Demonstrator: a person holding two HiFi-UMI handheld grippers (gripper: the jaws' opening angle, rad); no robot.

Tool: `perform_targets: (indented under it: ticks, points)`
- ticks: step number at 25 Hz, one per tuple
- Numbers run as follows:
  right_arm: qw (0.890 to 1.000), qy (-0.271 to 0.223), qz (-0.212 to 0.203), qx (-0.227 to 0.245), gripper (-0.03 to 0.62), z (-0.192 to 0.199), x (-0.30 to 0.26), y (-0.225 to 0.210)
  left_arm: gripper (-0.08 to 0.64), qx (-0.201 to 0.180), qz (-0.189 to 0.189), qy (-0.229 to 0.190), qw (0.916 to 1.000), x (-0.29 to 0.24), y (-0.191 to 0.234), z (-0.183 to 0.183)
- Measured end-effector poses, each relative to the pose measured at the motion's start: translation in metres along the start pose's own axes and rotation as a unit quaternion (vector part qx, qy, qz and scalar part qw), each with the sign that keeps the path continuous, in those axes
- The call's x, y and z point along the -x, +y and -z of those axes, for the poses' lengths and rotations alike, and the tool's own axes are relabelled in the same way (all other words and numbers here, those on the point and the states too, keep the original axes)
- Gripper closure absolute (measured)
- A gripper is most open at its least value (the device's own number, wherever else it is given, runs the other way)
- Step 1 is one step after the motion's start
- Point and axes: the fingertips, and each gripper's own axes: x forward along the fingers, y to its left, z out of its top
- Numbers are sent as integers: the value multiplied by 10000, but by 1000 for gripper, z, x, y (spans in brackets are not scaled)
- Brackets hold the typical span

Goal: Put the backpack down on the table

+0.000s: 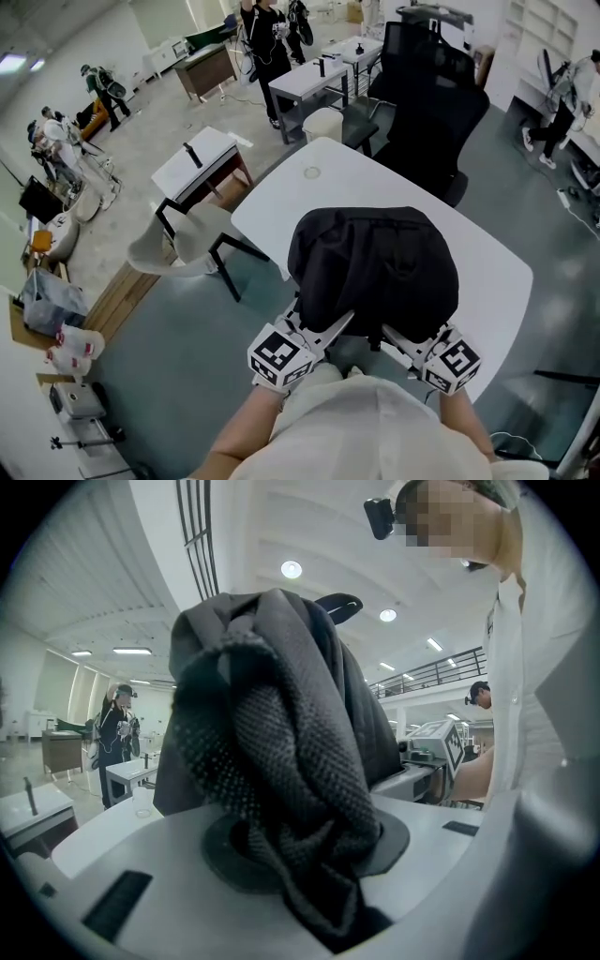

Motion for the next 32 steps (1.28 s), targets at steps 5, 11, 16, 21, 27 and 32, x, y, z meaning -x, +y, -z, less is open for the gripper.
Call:
perform_targets:
  ticks: [5, 11, 16, 21, 27, 32]
  points:
    - [9996, -34, 263, 18, 379, -12, -13, -27, 417, -56, 285, -48, 9996, -24, 24, -12]
    - [9968, -123, 786, -40, 379, -34, -45, -64, 417, -168, 783, -16, 9968, -53, 72, -34]
    - [9914, -241, 1287, -70, 379, -57, -68, -88, 417, -345, 1322, 12, 9906, -72, 108, -59]
    - [9839, -368, 1751, -14, 377, -77, -84, -110, 417, -524, 1771, -19, 9828, -93, 135, -80]
    - [9734, -419, 2251, 115, 377, -80, -105, -131, 417, -682, 2221, -78, 9726, -113, 163, -84]
    - [9671, -370, 2514, 126, 377, -80, -105, -151, 417, -705, 2448, -109, 9669, -136, 170, -86]
